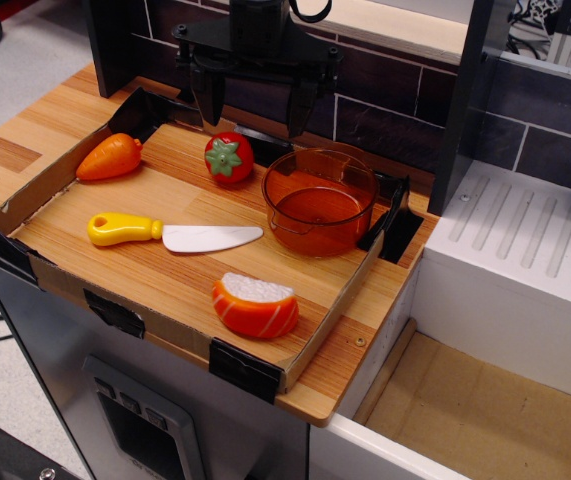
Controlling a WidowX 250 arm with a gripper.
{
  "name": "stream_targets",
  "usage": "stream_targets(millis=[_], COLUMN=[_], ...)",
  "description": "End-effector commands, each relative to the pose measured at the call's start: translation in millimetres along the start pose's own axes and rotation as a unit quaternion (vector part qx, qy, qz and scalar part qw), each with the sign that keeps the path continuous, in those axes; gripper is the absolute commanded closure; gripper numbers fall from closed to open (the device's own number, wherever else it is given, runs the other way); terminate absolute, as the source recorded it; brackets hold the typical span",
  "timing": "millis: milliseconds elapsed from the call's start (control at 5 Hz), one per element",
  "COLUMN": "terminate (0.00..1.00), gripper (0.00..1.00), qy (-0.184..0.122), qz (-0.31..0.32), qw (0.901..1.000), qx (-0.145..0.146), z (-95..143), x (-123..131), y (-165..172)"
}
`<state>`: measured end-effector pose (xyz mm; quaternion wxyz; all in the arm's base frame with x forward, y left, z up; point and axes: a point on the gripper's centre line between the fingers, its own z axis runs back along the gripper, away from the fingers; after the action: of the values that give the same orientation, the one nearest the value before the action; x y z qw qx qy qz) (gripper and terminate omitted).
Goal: Put knife in pot
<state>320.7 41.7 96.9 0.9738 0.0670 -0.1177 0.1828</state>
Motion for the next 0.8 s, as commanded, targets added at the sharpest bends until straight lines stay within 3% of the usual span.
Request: stream_targets(millis=[0,200,400,600], terminate=[0.00,0.00,0.00,0.00], gripper=[0.00,0.00,0.00,0.00], qy=[0.000,-0.013,0.008,0.025], qz=[0.000,-0.117,-0.244,-0.361], qw=[1.0000,0.9921,0.9683,0.9287], qx=[0.000,-0.041,-0.050,-0.079], z=[0,5,-3,-8], x=[0,-8,-16,-19], y=[0,13,37,55])
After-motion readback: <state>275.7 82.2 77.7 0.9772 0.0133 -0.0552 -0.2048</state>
